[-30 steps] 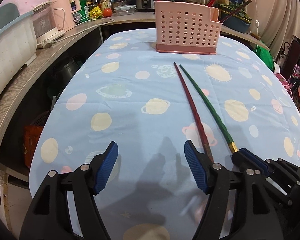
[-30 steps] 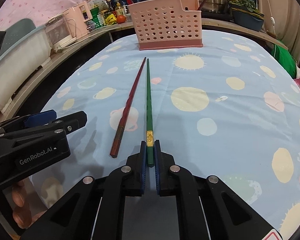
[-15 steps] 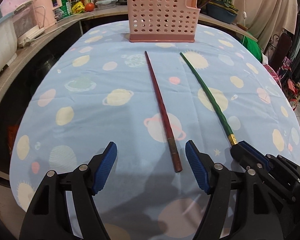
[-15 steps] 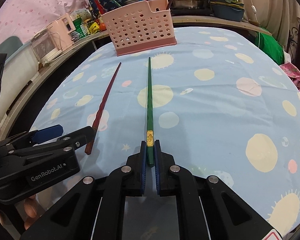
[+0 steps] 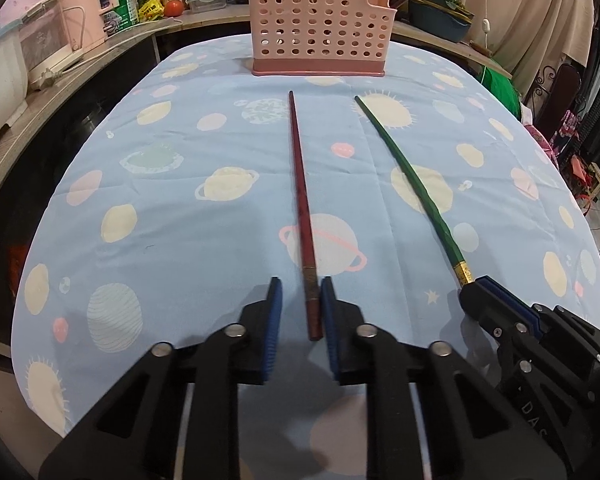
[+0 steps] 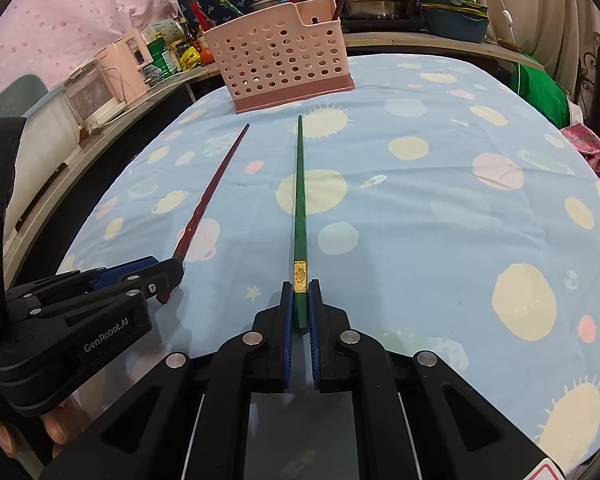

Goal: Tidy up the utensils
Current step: 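Grasp the green chopstick with the right tool while the left tool grasps the dark red chopstick, then lift both chopsticks and carry them over the pink basket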

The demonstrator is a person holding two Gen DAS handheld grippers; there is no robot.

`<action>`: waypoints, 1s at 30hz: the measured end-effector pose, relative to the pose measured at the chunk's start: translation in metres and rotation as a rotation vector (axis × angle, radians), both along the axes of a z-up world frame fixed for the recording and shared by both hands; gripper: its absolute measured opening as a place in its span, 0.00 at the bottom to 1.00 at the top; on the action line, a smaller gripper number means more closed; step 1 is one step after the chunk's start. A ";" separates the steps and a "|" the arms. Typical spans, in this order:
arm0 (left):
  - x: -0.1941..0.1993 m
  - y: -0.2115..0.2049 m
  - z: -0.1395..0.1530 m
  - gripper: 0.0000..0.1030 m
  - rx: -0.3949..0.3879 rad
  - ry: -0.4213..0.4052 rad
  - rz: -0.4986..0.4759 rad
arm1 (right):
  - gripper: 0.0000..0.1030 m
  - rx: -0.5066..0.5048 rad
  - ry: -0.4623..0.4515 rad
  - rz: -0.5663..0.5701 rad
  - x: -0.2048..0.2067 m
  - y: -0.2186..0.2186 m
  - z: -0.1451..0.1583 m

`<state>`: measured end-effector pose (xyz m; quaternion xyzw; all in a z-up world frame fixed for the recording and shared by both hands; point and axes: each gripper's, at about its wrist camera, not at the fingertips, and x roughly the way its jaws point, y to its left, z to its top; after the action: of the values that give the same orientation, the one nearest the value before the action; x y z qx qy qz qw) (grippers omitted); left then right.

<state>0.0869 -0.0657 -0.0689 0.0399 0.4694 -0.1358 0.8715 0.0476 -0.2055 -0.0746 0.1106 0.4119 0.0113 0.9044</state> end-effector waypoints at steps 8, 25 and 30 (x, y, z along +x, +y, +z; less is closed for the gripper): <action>-0.004 0.002 0.012 0.07 -0.012 0.005 -0.007 | 0.07 -0.001 -0.018 0.010 -0.005 0.000 0.017; 0.019 0.024 0.135 0.07 -0.116 -0.170 0.024 | 0.07 -0.006 -0.166 0.006 0.014 -0.012 0.121; 0.043 0.027 0.171 0.07 -0.137 -0.232 0.041 | 0.07 -0.002 -0.226 0.008 0.034 -0.019 0.157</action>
<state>0.1302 -0.0390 0.1017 -0.0138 0.3557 -0.1440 0.9233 0.0817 -0.2242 0.0824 0.1062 0.3076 0.0272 0.9452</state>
